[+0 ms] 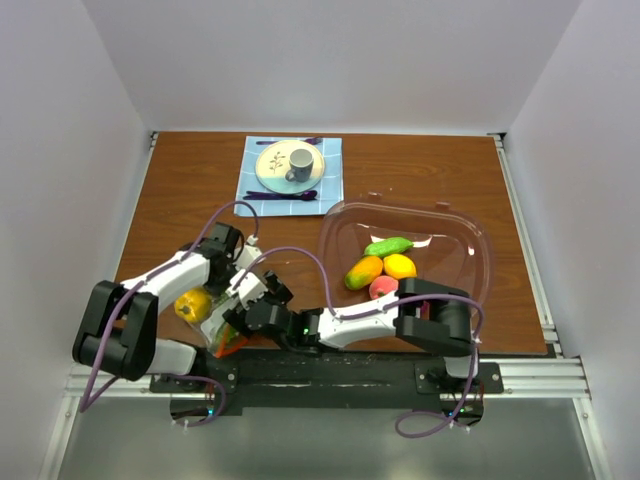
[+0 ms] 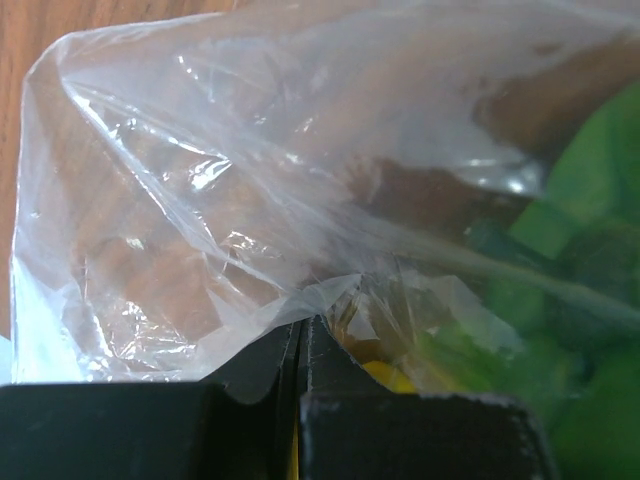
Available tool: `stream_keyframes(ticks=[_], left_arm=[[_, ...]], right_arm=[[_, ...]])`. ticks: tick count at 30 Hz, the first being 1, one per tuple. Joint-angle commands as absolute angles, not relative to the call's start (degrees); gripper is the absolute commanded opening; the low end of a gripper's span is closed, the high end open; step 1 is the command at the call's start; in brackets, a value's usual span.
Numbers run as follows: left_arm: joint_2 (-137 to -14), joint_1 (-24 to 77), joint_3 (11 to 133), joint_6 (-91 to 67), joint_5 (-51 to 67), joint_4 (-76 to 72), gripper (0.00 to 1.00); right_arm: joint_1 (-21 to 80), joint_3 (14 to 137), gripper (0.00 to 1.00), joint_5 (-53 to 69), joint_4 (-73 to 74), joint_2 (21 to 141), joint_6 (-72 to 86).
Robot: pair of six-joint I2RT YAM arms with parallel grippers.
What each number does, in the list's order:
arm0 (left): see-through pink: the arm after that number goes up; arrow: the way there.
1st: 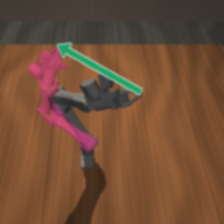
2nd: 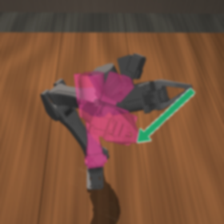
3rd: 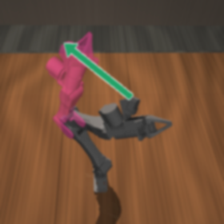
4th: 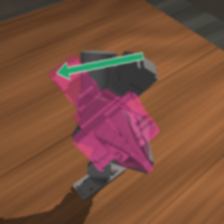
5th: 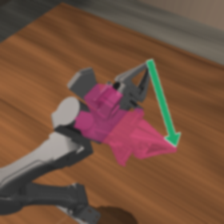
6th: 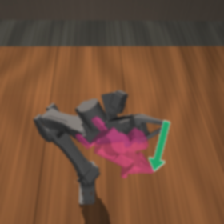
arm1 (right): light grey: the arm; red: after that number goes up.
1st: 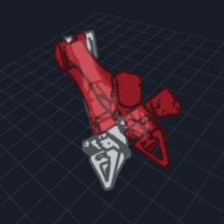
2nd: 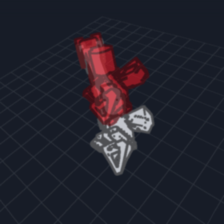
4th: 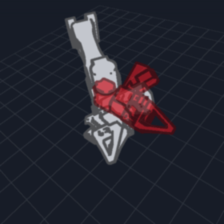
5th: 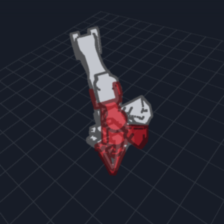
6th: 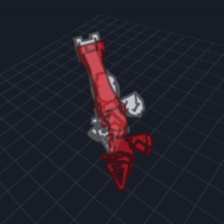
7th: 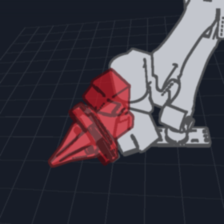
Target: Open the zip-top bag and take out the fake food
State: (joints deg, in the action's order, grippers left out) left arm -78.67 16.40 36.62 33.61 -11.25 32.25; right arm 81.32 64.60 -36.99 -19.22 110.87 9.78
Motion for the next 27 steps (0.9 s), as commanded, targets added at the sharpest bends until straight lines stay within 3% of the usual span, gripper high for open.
stream_keyframes(ticks=[1,5,14,27], left_arm=[[-78.6,16.3,33.9,32.1,-5.5,35.4,0.0],[-78.7,16.3,33.0,32.4,-6.2,34.5,0.0],[-80.1,16.3,33.3,32.3,-6.2,33.6,0.0],[-78.8,16.3,34.8,32.4,-6.9,35.3,0.0]], right_arm=[[80.2,67.9,0.99,-39.2,-18.2,111.5,10.9],[80.1,66.7,0.98,-39.4,-16.7,110.1,13.6],[80.4,61.2,0.85,-33.2,-16.3,105.6,22.0],[80.3,62.3,0.84,-26.4,-15.7,110.3,27.7]])
